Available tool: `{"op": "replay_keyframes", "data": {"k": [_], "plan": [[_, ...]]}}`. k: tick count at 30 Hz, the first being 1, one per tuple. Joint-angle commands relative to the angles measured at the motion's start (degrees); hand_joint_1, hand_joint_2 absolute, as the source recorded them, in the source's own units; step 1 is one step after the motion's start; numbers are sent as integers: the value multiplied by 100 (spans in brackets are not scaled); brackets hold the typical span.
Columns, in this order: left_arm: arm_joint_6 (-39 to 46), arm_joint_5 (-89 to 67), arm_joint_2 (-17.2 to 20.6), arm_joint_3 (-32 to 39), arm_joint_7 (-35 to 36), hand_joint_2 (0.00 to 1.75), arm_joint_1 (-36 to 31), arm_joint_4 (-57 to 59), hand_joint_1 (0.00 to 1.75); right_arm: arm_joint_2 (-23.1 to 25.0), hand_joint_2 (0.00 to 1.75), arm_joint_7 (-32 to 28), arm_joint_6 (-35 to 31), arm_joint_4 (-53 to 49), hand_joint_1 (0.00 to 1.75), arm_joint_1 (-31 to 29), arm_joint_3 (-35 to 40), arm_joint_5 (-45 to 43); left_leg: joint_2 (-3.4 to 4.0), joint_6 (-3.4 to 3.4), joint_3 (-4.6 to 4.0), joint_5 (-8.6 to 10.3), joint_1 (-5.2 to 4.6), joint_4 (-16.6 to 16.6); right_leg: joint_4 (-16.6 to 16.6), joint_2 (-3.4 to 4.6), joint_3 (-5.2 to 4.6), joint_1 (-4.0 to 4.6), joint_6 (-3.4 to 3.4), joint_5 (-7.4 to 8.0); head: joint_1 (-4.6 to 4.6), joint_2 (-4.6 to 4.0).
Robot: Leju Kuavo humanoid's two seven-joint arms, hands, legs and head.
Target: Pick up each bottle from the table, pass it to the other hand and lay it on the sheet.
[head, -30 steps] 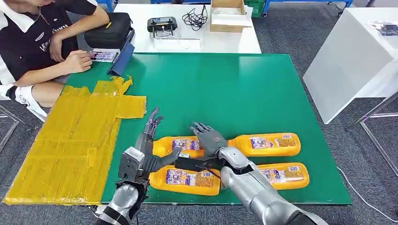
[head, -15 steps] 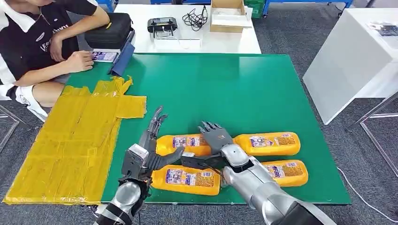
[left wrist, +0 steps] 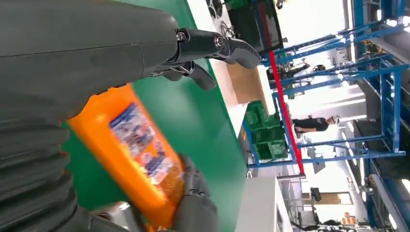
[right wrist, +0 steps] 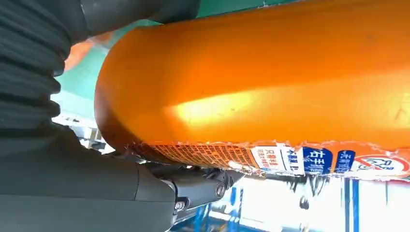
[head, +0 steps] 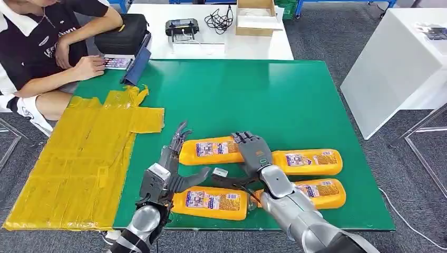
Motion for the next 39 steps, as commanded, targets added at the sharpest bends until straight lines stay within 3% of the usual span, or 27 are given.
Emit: {"op": "replay_keyframes", "data": {"k": [1, 3, 5, 6, 8, 11, 16, 22, 25, 26, 28, 30, 35, 39], "plan": [[6, 9, 45, -143, 18, 175, -78, 189, 0, -255, 175, -96, -79, -580, 175, 138, -665, 161, -4, -6, 6, -1, 2, -2, -2, -2, 8, 2, -4, -3, 0, 0], [16, 2, 55, -155, 10, 175, -65, 168, 0, -221, 175, -405, -79, -1186, 175, 478, -1520, 574, -8, -12, 19, -4, 6, -5, -7, -4, 23, 5, -8, -7, 0, 0], [69, -25, 94, -167, -15, 175, 16, 68, 0, 58, 175, -1329, -79, -1861, 175, 923, -3065, 793, -6, -12, 18, -6, 9, -5, -10, -2, 24, 8, -9, -7, 0, 0], [85, -33, 105, -167, -21, 175, 39, 35, 0, 144, 175, -1574, -79, -1957, 175, 989, -3403, 737, -4, -10, 12, -4, 5, -6, -7, -1, 15, 4, -7, -5, 2, 0], [144, -75, 159, -166, -37, 175, 155, -114, 0, 515, 175, -2625, -79, -2081, 175, 1077, -4733, 339, 3, -10, 11, -7, 3, -4, -2, 7, 11, 3, -8, -7, 0, 0], [243, -120, 176, -120, -75, 175, 262, -273, 0, 557, 175, -2944, -79, -1685, 175, 900, -5175, -550, -6, -10, 1, -6, 2, 0, 3, 0, 6, 1, -7, -8, 0, 0], [296, -126, 141, -89, -126, 175, 323, -564, 0, 320, 175, -2849, -79, -1627, 175, 906, -5191, -1702, -22, -7, -2, -4, 4, 0, -4, -16, 10, 3, -5, -6, 2, 0], [219, -135, 114, -160, -250, 175, 324, -745, 0, 220, 175, -2796, -79, -1809, 175, 1001, -5199, -2139, -21, -6, -9, -3, 1, -1, -2, -19, 1, 0, -4, -5, 2, 0], [128, -131, 147, -199, -199, 175, 303, -735, 0, 173, 175, -2870, 21, -2036, 175, 1166, -4792, -2707, -24, -6, -7, -2, 0, -3, -3, -20, 1, 0, -4, -5, 0, 0], [7, -140, 220, -258, -70, 175, 264, -699, 0, 169, 175, -3025, 648, -2418, 175, 1401, -4380, -3175, -21, -11, 2, -7, 3, -3, -5, -16, 11, 2, -7, -9, 0, 0], [4, -138, 221, -244, -69, 175, 255, -668, 0, 222, 175, -2952, 563, -2567, 175, 1513, -4244, -3188, -19, -12, 9, -9, 5, -7, -8, -14, 17, 4, -8, -10, 0, 0], [-421, 116, 362, -322, 52, 175, 195, -658, 0, 154, 175, -3169, 1482, -3244, 175, 1922, -3342, -3701, -14, -8, -6, -4, 3, -3, -4, -11, 1, 3, -5, -5, 2, 0], [-752, 311, 450, -387, 186, 175, 2, -648, 0, 21, 175, -3251, 1873, -3948, 175, 2377, -1860, -3833, -11, -10, -7, -6, 6, -1, -1, -11, -4, 5, -9, -9, 0, 0], [-860, 473, 442, -402, 317, 175, -169, -607, 0, -19, 175, -3315, 1841, -4186, 175, 2509, -1234, -3684, -6, -13, -2, -9, 9, 1, -1, -9, 0, 7, -11, -11, -2, 0]]}}
